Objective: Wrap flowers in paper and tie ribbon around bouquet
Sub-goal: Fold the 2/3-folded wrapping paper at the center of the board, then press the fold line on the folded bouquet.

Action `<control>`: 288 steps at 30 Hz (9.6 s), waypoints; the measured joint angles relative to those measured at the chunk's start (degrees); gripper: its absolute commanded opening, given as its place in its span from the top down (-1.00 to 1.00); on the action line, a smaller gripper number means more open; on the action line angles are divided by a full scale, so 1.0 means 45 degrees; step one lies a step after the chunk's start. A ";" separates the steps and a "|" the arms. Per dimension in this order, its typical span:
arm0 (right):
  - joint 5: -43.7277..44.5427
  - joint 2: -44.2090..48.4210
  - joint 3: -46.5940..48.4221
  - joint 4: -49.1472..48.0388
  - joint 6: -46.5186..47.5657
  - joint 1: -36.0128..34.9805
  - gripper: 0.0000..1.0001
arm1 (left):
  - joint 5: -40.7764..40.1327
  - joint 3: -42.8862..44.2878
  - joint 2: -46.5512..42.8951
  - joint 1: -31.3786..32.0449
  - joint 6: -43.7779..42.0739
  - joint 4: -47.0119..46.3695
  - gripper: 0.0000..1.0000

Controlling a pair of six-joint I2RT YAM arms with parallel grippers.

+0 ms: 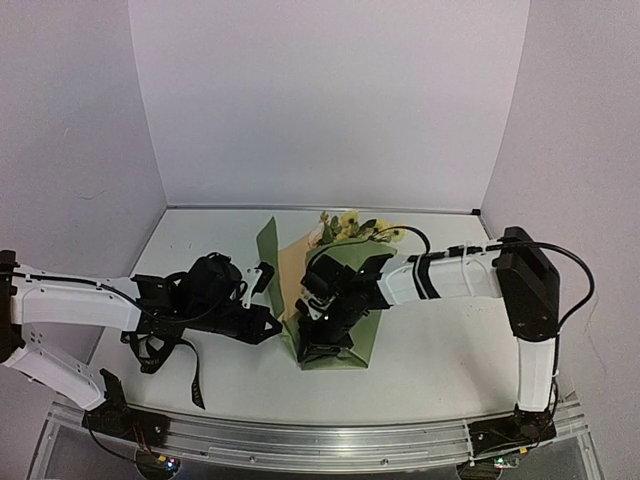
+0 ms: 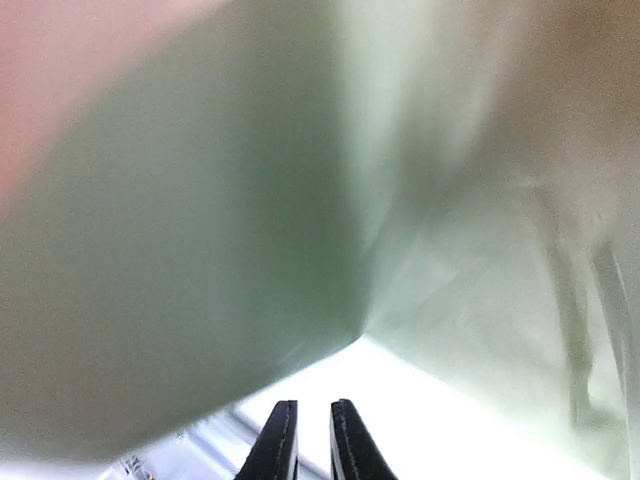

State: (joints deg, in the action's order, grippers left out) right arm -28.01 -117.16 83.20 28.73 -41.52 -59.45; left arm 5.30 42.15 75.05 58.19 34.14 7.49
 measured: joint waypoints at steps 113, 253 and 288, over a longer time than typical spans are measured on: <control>0.3396 0.5073 -0.5702 -0.4695 -0.0881 0.4888 1.00 | 0.2986 0.6140 0.5856 0.0748 -0.3824 0.2449 0.43; 0.1438 0.2795 -0.6186 -0.3698 -0.1181 0.2430 0.83 | 0.4288 0.2342 0.7337 -0.0364 -0.0813 -0.2391 0.92; 0.1142 0.2850 -0.6631 -0.4703 -0.1414 0.2685 0.84 | 0.6424 0.3337 0.8719 -0.3189 0.1083 -0.4135 0.70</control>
State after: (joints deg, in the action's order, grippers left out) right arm -22.87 -104.33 53.36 7.57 -47.88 -47.37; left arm 34.21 57.17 114.28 43.84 39.01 -11.12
